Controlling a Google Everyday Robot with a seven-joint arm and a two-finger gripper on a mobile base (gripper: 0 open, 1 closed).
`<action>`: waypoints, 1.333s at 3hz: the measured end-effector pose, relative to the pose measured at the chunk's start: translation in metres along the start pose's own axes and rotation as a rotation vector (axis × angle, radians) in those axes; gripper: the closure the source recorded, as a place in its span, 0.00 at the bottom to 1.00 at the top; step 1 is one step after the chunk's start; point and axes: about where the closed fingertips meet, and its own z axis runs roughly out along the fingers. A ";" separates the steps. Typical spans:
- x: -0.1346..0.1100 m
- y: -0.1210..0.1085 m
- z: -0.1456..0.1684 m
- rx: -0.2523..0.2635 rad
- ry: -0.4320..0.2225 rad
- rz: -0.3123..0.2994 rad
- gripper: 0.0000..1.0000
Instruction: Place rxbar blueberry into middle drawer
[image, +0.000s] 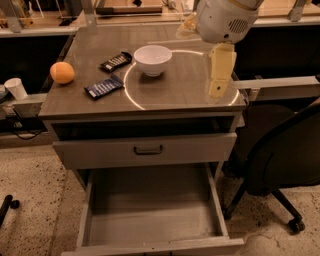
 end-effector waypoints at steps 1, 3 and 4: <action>0.000 0.000 0.000 0.001 0.000 0.000 0.00; -0.056 -0.024 0.024 0.009 0.092 -0.151 0.00; -0.108 -0.043 0.070 0.001 0.223 -0.277 0.00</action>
Offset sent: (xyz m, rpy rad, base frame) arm 0.0051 0.0220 0.0007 -0.0658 0.0075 0.0956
